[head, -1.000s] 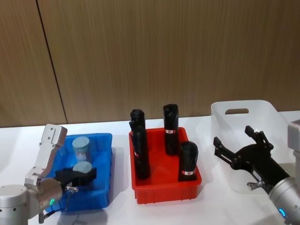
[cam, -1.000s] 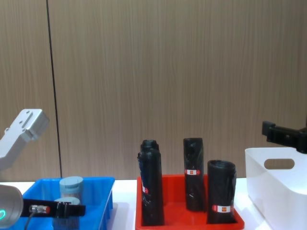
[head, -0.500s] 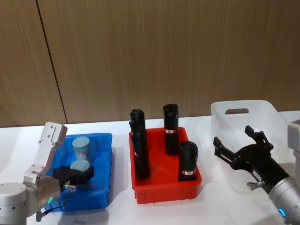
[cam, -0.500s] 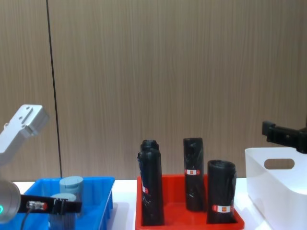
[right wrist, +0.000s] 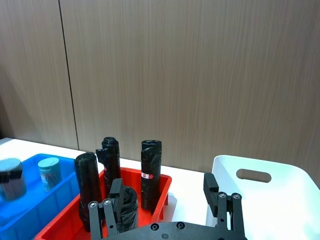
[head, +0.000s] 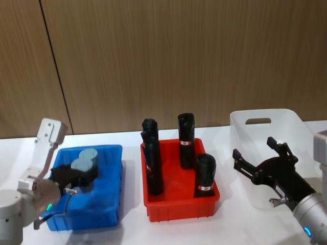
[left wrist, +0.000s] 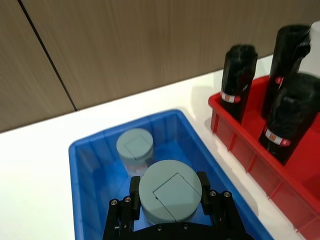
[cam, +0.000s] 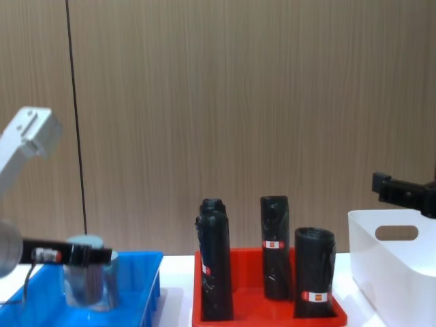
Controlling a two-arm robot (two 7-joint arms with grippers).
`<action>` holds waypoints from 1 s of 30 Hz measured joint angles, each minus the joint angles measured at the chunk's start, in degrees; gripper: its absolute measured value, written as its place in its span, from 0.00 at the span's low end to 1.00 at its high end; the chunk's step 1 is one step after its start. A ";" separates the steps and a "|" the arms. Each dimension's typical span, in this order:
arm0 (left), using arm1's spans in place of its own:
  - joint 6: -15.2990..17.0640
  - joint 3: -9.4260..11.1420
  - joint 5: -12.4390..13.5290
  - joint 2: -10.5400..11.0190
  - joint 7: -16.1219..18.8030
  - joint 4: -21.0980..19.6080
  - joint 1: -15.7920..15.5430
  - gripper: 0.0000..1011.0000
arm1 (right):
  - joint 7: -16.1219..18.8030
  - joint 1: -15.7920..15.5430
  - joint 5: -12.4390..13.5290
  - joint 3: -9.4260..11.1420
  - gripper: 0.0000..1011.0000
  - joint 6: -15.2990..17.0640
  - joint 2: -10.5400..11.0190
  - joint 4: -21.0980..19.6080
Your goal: Pick the cotton swabs from the blue box and place them into the white box.
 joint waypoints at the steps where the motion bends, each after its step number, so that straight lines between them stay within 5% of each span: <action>1: -0.10 -0.10 -0.02 0.09 0.02 -0.54 0.06 0.67 | 0.00 0.00 0.00 0.00 0.99 0.00 0.00 0.00; 14: -2.32 -1.40 -2.23 0.98 -2.94 -6.16 -0.03 0.67 | 0.00 0.00 0.00 0.00 0.99 0.00 0.00 0.00; 30: -2.80 -2.50 -5.67 1.84 -14.95 -8.94 -2.42 0.67 | 0.00 0.00 0.00 0.00 0.99 0.00 0.00 0.00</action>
